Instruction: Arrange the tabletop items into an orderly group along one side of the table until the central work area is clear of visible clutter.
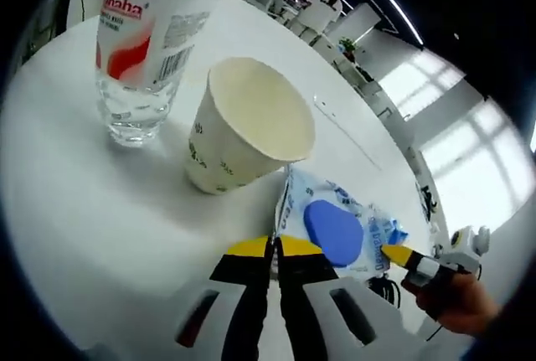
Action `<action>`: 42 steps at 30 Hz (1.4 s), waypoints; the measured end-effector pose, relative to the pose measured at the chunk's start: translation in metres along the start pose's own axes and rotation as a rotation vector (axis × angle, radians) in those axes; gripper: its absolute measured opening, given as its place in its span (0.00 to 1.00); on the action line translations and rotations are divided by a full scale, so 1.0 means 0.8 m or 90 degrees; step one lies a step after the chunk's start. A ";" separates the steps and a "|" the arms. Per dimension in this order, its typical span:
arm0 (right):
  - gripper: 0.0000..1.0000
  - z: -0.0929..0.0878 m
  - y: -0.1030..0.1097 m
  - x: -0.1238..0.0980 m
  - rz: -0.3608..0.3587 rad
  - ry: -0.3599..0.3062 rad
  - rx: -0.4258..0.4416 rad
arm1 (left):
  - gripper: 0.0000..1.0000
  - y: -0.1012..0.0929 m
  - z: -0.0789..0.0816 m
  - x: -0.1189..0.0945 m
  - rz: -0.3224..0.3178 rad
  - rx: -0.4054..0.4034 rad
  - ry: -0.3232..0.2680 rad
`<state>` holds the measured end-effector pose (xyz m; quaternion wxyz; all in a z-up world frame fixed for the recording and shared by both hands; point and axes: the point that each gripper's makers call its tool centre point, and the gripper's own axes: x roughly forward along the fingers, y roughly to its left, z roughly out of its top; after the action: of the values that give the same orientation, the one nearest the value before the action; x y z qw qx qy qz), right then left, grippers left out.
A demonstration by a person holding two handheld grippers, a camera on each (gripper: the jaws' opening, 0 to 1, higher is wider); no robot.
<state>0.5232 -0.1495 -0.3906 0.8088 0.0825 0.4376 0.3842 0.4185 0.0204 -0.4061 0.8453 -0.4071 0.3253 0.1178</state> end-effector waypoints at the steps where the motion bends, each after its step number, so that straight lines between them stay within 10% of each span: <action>1: 0.00 0.000 0.003 -0.002 -0.001 -0.001 0.000 | 0.00 0.000 0.001 0.001 0.000 -0.005 -0.004; 42: 0.08 0.021 0.001 0.004 -0.019 -0.021 -0.015 | 0.13 0.000 0.015 0.000 -0.016 -0.050 -0.038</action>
<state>0.5367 -0.1437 -0.3825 0.8226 0.0728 0.4205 0.3757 0.4240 0.0299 -0.4010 0.8395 -0.4400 0.2901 0.1318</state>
